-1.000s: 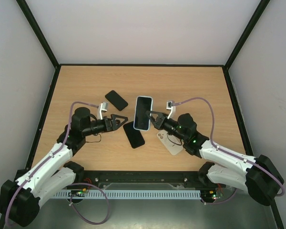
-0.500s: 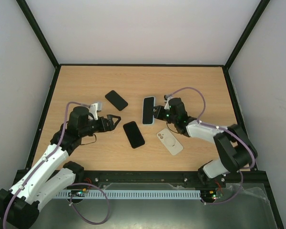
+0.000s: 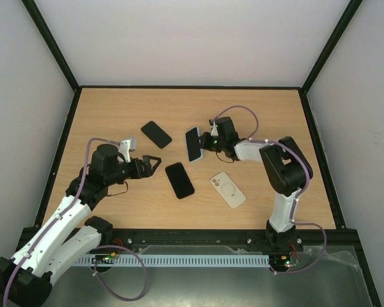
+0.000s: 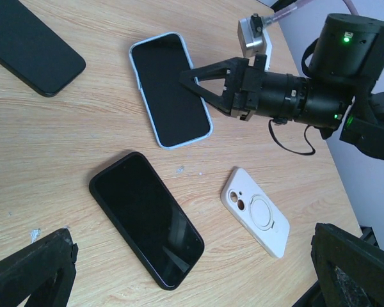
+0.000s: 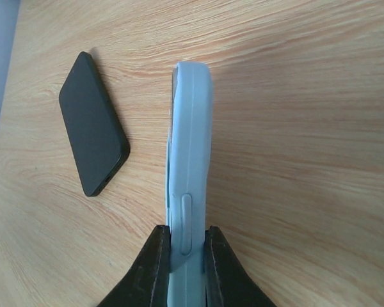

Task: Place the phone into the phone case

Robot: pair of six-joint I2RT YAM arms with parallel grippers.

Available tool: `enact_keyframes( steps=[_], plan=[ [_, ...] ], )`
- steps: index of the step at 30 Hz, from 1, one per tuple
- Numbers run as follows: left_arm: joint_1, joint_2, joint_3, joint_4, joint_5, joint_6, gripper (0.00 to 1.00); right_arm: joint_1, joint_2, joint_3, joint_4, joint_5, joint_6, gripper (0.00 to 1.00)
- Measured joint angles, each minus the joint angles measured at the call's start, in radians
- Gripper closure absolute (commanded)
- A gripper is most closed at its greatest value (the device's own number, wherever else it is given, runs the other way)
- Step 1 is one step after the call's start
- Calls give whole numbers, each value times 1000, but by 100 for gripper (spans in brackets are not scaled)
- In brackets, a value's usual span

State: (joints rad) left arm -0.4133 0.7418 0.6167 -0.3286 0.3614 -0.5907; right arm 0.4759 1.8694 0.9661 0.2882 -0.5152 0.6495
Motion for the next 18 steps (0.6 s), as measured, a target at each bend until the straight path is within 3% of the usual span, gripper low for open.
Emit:
enact_keyframes(
  steps=[10,18],
  plan=[
    [5,18,0,0,-8,1,1,-12,104,105,-59,8,-60,79],
    [10,61,0,-4,-34,-16,1,-14,117,122,-127,81,-99,56]
  ],
)
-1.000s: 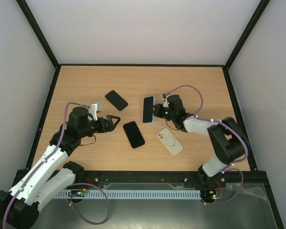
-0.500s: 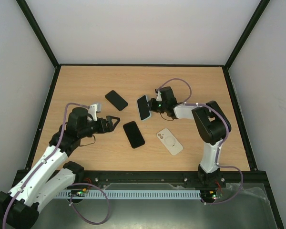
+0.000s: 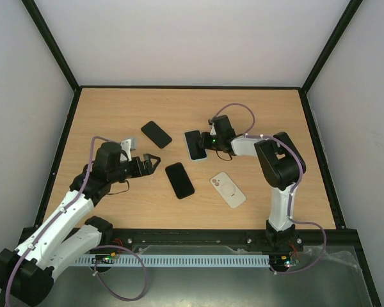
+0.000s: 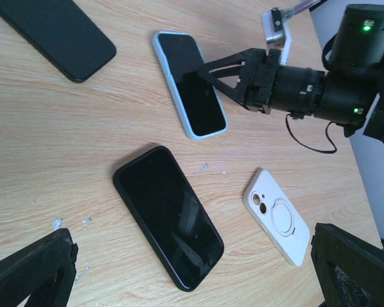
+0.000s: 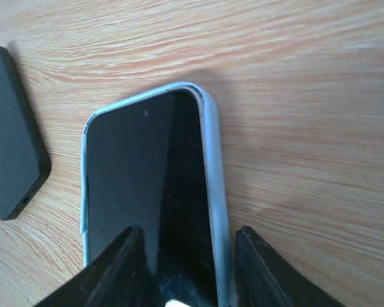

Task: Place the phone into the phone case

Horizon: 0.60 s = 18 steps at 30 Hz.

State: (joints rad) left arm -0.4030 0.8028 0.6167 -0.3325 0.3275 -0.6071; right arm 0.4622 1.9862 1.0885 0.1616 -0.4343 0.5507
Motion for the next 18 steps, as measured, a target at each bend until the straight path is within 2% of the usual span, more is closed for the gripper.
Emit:
enact_keyframes(
  steps=[2,5,7,10,12,18],
  plan=[
    [1,8,0,-5,-10,-7,1,0,-2,8,-11,17,-6,51],
    [3,13,0,-12,-23,-14,0,0,-17,12,-42,46,-11,50],
    [5,13,0,-22,-33,-21,1,0,-34,9,-71,59,-11,58],
    [5,13,0,-31,-41,-31,1,0,-65,-2,-96,67,-9,86],
    [5,13,0,-34,-43,-36,1,0,-84,-4,-103,64,-10,97],
    [7,-1,0,-37,-44,-59,1,0,-83,1,-102,50,10,98]
  ],
)
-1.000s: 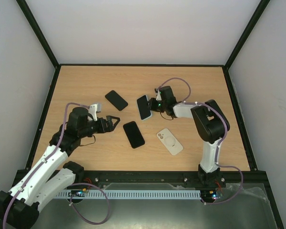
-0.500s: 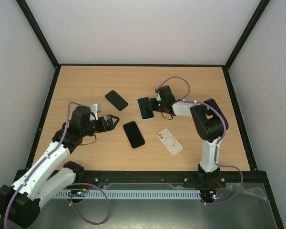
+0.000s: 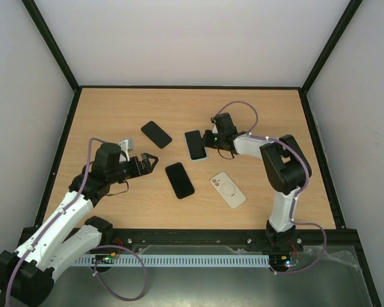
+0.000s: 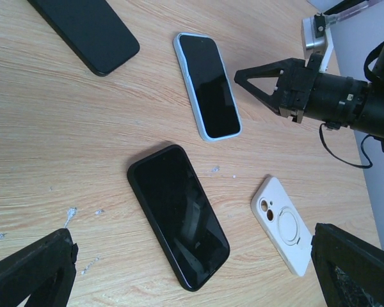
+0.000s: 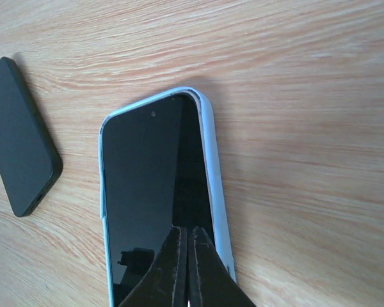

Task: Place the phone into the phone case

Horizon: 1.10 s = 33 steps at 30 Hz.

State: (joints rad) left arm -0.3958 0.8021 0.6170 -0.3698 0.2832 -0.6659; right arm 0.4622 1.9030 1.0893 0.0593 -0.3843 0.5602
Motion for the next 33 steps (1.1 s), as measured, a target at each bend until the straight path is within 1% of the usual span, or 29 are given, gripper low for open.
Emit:
enact_keyframes(
  steps=[5,14,18,20,24,28,30,33],
  plan=[
    [4,-6,0,-1,-1,-8,1,0,53,55,11,-23,13,98],
    [5,-7,6,-7,-1,-14,0,0,150,206,21,-48,27,98],
    [5,-11,6,-4,-1,-17,1,0,194,211,19,-16,27,98],
    [8,-9,6,-3,0,-18,1,0,217,213,49,-12,27,98],
    [10,4,6,-3,0,-18,1,3,204,203,51,34,24,98],
    [11,6,6,5,0,-19,1,3,170,186,1,82,11,98],
    [11,9,6,9,0,-19,1,3,146,174,-24,88,5,95],
    [11,15,6,11,0,-19,0,2,89,145,-56,84,-2,85]
  ],
)
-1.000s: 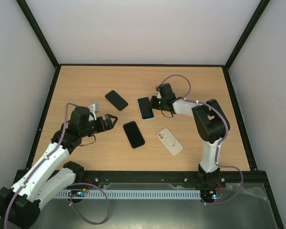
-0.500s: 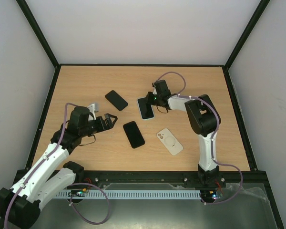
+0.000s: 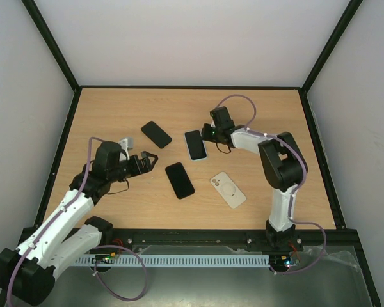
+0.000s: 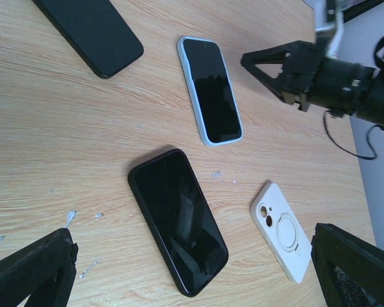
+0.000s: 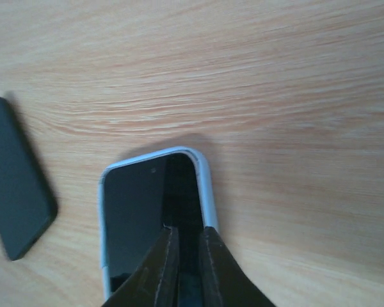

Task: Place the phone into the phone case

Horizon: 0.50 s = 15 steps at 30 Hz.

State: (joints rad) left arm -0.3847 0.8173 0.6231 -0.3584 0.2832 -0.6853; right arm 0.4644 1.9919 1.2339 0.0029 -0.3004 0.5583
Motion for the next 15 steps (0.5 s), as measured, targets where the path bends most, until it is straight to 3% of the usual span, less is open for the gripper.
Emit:
enact_keyframes(
  steps=[6,12,15],
  plan=[
    [0,8,0,0,1,0,1,0,-151,-74,-43,-13,-18,54],
    [4,9,-1,0,4,1,1,2,-338,-266,-98,5,-17,28],
    [4,9,-8,7,5,0,1,8,-461,-357,-143,37,-13,7]
  ],
)
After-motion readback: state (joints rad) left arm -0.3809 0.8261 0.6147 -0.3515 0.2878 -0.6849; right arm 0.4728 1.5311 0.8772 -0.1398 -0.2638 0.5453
